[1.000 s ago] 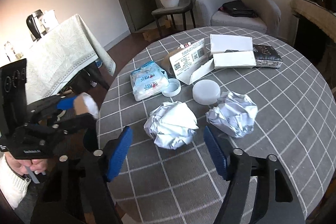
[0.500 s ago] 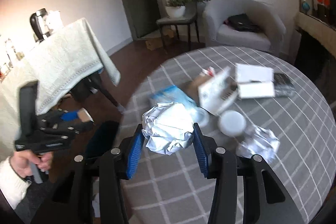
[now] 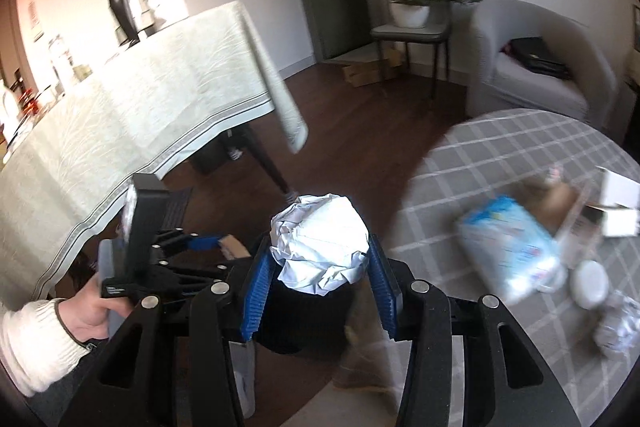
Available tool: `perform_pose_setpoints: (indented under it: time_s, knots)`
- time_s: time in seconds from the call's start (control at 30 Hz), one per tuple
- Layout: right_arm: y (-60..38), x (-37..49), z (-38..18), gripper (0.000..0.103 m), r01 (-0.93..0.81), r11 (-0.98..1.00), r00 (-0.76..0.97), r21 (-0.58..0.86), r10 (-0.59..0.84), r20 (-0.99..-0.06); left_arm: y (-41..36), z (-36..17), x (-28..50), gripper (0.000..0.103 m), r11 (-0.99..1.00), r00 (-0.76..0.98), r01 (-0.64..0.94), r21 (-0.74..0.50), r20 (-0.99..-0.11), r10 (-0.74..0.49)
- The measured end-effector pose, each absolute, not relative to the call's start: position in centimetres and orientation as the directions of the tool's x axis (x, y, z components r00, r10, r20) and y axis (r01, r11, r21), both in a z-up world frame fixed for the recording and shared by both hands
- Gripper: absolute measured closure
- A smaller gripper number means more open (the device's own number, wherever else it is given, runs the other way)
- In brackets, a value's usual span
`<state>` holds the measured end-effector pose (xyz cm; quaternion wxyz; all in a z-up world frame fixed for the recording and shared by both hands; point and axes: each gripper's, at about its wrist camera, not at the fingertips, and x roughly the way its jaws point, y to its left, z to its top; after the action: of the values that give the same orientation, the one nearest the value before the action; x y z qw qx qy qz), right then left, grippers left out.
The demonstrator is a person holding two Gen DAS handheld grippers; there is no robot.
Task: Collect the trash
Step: 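Carry the tape roll and foil ball to the green bin and release both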
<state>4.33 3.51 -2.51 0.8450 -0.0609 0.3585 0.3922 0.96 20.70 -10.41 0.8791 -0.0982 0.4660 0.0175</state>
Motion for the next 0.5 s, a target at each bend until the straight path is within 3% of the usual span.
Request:
perform_pose_setpoints:
  time_s: [0.3,0.5]
  knots:
    - [10.7,4.3,-6.3,0.056,-0.743,0.638,0.327,0.201,0.608,-0.723,24.0,-13.0,0.2,0.035,0.972,0.512,-0.170,-0.162,-0.857,-0.053]
    - [14.1,4.7,-9.3,0.057,-0.748,0.631,0.276,0.205,0.577,-0.768,25.5,-11.9,-1.1,0.036,0.969,0.545,-0.167,-0.180,-0.836,-0.062]
